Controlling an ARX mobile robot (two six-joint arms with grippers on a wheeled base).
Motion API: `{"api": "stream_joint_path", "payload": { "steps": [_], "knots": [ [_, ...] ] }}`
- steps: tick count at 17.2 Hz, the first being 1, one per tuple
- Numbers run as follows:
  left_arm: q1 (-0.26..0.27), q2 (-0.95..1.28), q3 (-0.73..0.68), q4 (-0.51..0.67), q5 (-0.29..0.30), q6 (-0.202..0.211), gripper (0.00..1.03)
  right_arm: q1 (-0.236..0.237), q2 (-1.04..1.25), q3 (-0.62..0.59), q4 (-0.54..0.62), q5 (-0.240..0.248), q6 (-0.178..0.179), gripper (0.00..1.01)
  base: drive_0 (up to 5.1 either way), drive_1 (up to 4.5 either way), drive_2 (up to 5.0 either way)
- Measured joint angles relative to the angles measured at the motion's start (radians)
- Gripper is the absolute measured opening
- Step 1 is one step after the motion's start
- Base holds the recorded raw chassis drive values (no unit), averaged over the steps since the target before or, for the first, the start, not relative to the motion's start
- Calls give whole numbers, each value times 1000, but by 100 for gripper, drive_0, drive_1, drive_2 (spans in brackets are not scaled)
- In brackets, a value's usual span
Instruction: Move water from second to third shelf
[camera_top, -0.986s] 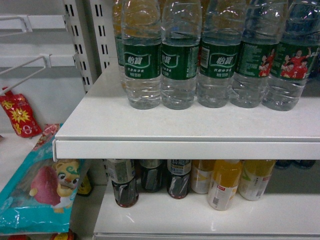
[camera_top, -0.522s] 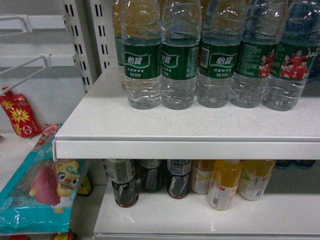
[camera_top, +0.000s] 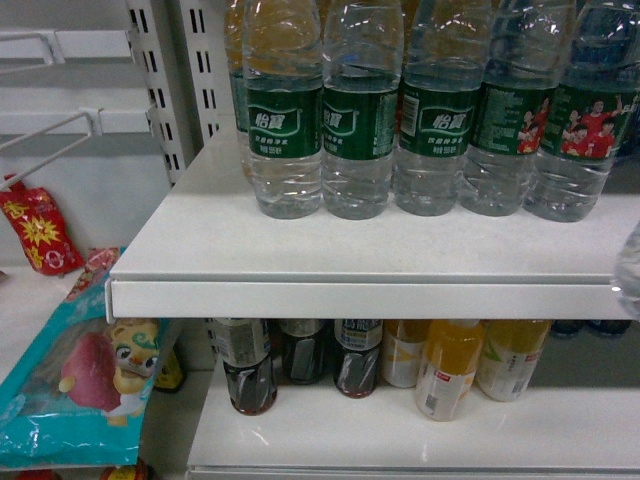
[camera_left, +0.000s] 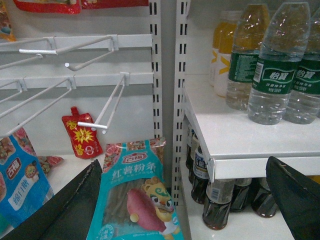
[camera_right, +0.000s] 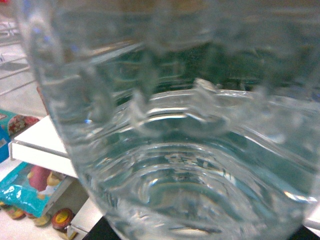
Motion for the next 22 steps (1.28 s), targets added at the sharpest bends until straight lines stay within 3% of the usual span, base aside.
{"api": "stream_joint_path", "payload": {
  "steps": [3, 8, 15, 22],
  "knots": [
    [0, 0, 0, 0, 0, 0, 98, 89, 254, 60, 141, 69, 3, 40, 0, 0, 0],
    [0, 0, 0, 0, 0, 0, 98, 169, 589, 255, 226, 139, 3, 40, 0, 0, 0],
    [0, 0, 0, 0, 0, 0, 98, 174, 713, 422, 163, 169, 51, 40, 0, 0, 0],
    [0, 0, 0, 0, 0, 0, 98, 175, 781, 532, 87, 196, 59, 40, 0, 0, 0]
  ]
}}
